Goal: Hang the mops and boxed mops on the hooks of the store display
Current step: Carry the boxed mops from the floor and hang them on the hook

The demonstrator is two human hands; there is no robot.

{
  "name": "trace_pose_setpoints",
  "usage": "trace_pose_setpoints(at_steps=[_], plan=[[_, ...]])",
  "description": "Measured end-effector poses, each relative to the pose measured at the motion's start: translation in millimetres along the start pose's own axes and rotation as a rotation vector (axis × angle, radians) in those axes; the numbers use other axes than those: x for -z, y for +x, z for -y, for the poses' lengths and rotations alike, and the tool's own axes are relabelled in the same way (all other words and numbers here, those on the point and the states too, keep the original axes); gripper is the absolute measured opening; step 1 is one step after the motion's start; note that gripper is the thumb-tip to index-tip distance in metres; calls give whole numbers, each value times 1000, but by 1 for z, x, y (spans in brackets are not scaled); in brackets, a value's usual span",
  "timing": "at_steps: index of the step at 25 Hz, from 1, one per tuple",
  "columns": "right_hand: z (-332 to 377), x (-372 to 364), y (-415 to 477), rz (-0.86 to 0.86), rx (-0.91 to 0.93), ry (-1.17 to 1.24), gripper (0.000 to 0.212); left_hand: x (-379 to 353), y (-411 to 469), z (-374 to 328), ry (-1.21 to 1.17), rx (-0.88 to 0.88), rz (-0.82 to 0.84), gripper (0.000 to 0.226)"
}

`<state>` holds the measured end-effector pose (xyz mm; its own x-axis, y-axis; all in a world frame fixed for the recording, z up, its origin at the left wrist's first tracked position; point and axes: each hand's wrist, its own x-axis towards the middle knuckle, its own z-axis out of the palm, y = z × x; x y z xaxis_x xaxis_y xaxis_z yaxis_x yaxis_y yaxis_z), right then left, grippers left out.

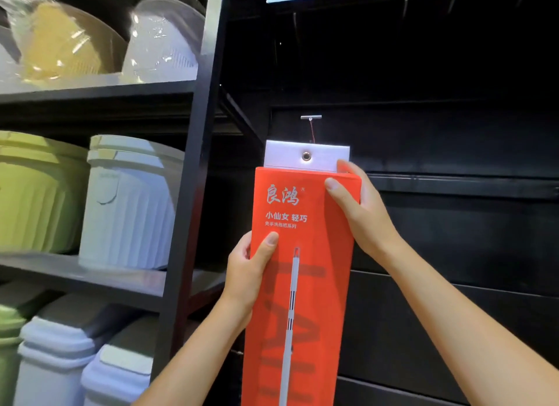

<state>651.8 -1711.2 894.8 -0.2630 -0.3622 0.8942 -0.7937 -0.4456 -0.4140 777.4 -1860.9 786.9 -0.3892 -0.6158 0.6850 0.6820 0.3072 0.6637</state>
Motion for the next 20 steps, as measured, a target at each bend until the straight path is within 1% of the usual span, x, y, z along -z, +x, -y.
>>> trace_pose_setpoints(at_steps=[2,4,7,8,9,12,14,20], plan=[[8,3,18,-14,8,-27,82,-6,17,-7,-25,4,39,60],[16,5,32,-14,13,-46,78,-11,31,-13,-48,15,70,61],[20,6,42,-22,10,-66,56,-16,43,-13,-83,41,109,61],[19,6,42,-29,6,-77,53,-17,45,-11,-90,52,118,61],[15,6,43,-36,1,-88,56,-17,46,-8,-97,62,125,62],[1,5,45,-46,-31,-128,79,-16,51,5,-110,90,134,63],[-10,4,47,-50,-59,-153,89,-16,56,13,-117,113,134,61],[-56,0,68,-54,-161,-201,95,-18,81,40,-121,204,98,49]])
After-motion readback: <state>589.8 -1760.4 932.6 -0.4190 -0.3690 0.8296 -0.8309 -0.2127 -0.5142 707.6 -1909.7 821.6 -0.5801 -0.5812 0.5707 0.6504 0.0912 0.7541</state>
